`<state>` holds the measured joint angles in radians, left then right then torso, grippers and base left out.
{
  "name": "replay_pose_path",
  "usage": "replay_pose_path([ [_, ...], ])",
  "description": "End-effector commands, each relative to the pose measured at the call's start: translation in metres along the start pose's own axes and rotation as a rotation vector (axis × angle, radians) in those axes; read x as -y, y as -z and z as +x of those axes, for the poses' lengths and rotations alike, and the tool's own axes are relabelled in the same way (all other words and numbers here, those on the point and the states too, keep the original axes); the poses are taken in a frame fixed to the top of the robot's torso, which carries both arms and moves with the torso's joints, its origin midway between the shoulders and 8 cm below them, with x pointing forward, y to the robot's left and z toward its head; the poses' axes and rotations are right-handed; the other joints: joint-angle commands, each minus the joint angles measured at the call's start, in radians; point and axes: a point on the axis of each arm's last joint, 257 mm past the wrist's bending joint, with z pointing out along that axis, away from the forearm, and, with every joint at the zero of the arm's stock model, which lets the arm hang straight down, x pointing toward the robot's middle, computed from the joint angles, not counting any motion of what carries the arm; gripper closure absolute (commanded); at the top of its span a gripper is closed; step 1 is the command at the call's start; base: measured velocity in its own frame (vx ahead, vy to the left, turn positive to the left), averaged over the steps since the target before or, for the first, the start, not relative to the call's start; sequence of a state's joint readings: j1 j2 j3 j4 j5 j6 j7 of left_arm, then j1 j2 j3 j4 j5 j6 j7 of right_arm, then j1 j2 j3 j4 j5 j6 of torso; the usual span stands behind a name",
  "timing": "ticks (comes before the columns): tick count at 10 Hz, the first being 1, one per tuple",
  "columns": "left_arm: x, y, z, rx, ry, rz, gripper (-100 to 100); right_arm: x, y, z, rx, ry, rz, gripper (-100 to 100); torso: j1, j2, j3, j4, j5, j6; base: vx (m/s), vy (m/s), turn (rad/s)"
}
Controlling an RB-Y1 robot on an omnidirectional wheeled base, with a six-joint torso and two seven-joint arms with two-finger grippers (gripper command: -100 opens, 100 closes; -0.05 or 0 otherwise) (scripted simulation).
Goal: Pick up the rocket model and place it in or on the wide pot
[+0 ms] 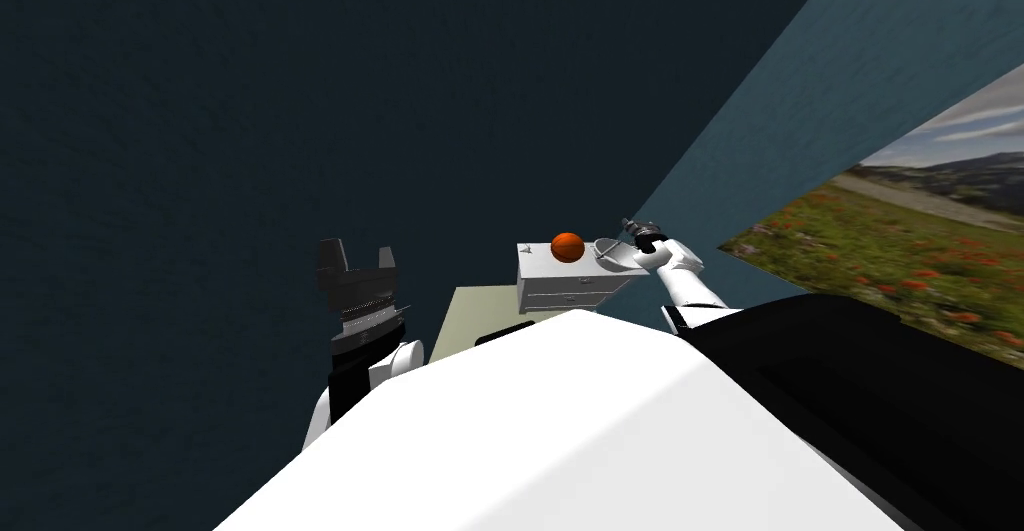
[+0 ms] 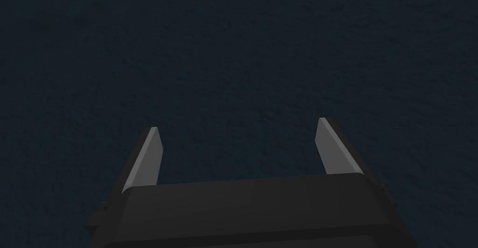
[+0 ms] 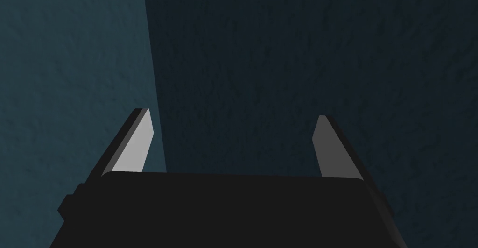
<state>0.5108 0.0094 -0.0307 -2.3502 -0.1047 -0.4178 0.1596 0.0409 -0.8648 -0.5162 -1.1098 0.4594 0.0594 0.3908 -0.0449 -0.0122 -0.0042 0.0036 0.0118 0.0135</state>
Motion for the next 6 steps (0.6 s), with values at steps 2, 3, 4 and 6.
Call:
replay_pose_path([
  [2, 0.0000, 0.0000, 0.0000, 0.000, 0.000, 0.000, 0, 0.0000, 0.0001, 0.0001, 0.000, 0.000, 0.000, 0, -0.002, -0.002, -0.001, 0.000, 0.000, 0.000, -0.003, 0.003, -0.002],
  [3, 0.0000, 0.0000, 0.0000, 0.000, 0.000, 0.000, 0, 0.0000, 0.0001, 0.0001, 0.000, 0.000, 0.000, 0, -0.002, -0.003, -0.002, -0.001, -0.001, 0.000, 0.000, 0.000, 0.000],
  [4, 0.0000, 0.0000, 0.0000, 0.000, 0.000, 0.000, 0, 0.0000, 0.0001, 0.0001, 0.000, 0.000, 0.000, 0, -0.003, -0.003, -0.002, -0.001, -0.001, 0.000, 0.000, 0.000, 0.000],
  [6, 0.0000, 0.0000, 0.0000, 0.000, 0.000, 0.000, 0, 0.0000, 0.0001, 0.0001, 0.000, 0.000, 0.000, 0, -0.003, -0.003, -0.002, -0.001, -0.001, 0.000, 0.000, 0.000, 0.000],
])
